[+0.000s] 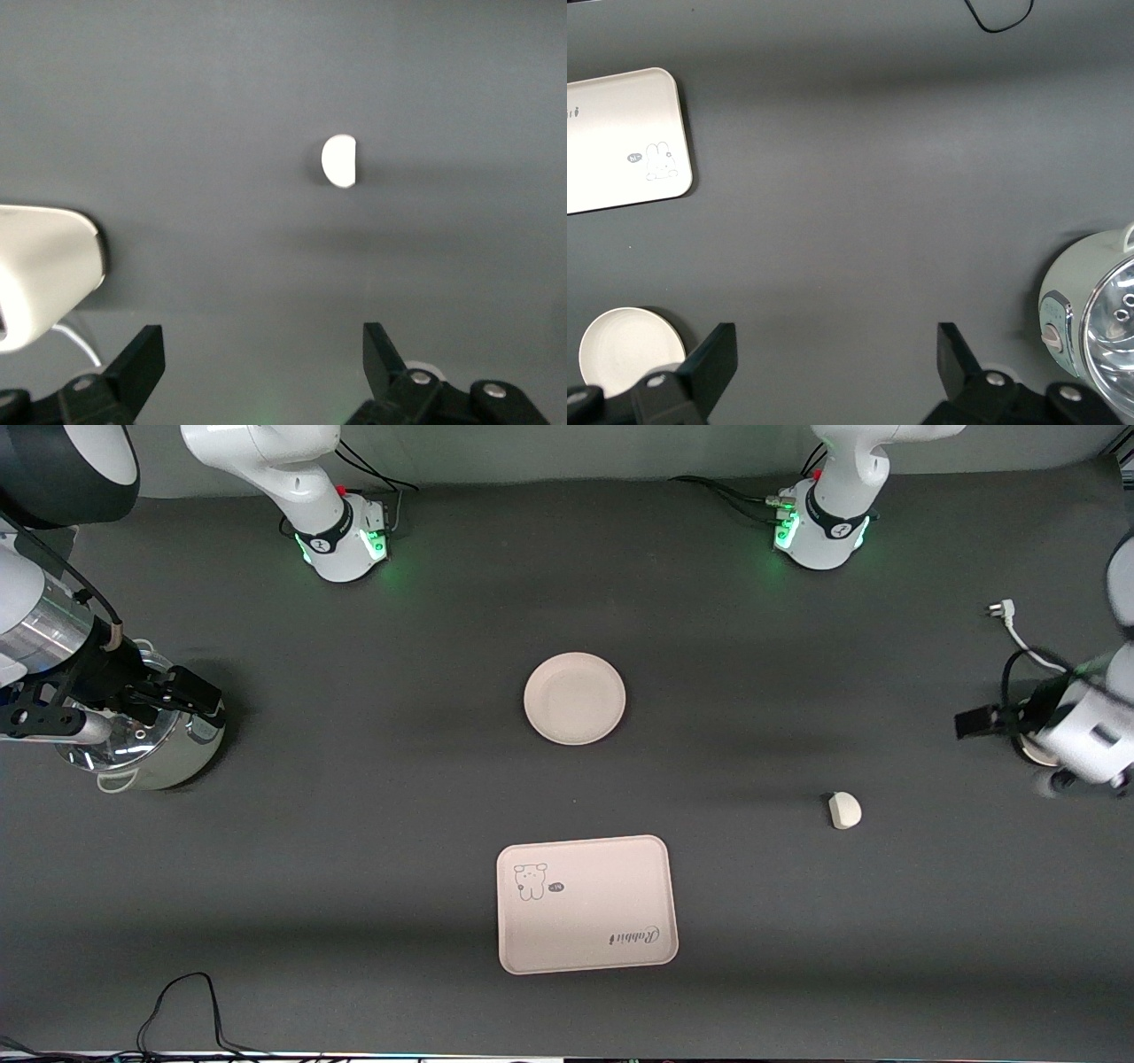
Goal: Place bun in plate and plate on tray
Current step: 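Reach the left gripper down and grasp the white bun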
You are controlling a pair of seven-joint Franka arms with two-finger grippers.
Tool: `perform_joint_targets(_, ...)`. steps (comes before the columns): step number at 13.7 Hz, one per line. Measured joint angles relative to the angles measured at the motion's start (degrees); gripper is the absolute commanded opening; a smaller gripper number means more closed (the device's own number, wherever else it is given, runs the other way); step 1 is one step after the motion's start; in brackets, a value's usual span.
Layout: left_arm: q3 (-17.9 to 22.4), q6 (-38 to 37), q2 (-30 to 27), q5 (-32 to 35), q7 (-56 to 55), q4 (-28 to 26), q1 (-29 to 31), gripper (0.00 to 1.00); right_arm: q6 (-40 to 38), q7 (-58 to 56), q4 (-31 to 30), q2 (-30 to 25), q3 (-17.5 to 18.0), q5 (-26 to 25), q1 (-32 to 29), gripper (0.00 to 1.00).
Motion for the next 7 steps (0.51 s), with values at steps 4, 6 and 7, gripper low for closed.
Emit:
perform_joint_targets(4, -0.38, 5.50, 8.90, -0.01, 0.00, 0.09, -0.99, 1.00, 0.00, 0.00, -0.01, 0.00, 0.00, 0.00, 0.00, 1.00)
perform_joint_targets(6, -0.50, 7.51, 11.78, -0.01, -0.03, -0.20, -2.12, 1.00, 0.00, 0.00, -0.02, 0.02, 0.01, 0.01, 0.00, 1.00)
perform_joint_targets(7, -0.52, 8.37, 12.48, -0.01, -0.05, -0.73, -2.41, 1.00, 0.00, 0.00, -0.02, 0.07, 0.07, 0.05, 0.01, 1.00)
